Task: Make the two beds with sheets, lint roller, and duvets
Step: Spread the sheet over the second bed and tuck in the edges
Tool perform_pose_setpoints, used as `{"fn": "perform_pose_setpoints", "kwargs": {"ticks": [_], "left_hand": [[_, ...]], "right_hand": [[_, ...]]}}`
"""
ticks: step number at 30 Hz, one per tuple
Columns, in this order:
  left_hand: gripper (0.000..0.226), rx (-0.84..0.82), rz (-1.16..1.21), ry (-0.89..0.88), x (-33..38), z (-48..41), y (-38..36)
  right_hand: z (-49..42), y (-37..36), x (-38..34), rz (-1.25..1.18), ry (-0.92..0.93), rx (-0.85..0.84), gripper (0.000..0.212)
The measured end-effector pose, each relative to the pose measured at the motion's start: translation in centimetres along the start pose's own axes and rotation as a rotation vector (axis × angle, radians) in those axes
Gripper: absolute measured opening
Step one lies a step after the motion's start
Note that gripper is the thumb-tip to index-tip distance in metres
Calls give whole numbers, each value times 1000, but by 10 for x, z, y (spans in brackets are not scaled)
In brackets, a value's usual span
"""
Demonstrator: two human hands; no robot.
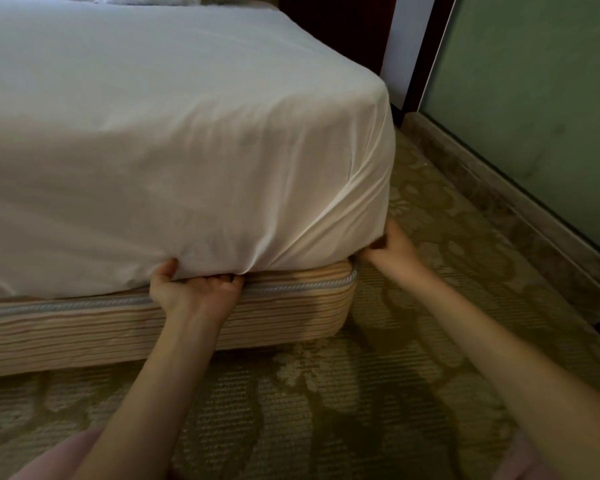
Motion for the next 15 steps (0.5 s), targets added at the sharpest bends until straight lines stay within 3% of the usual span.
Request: {"fn": "perform_pose_setpoints", "kwargs": {"ticks": [2,6,10,12,15], "left_hand": [[54,57,-45,6,-4,5,1],[47,119,-243,129,-28,22,3],[39,-97,-686,400,-78,60,-22],[26,-201,-995,223,-66,73,-51],[18,-384,-1306,-373,-7,96,-138]], "right_hand": [[6,-19,-6,-12,14,-103,62],[7,-37,7,-93,-108,-200,74],[0,-22,7,-201,-253,-148,54],[-1,6,-20,-147,-203,38,39],[0,50,-109,-27,128,267,33]]}}
Point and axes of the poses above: each hand's wrist, its own z-axis away from the middle knuckle, its own y-axis out of the back of the hand, x = y × z, the point moved 10 cm from there along -z, towards the middle knuckle, and after that the axes turned 9 degrees about -z, right-handed, at the moved point
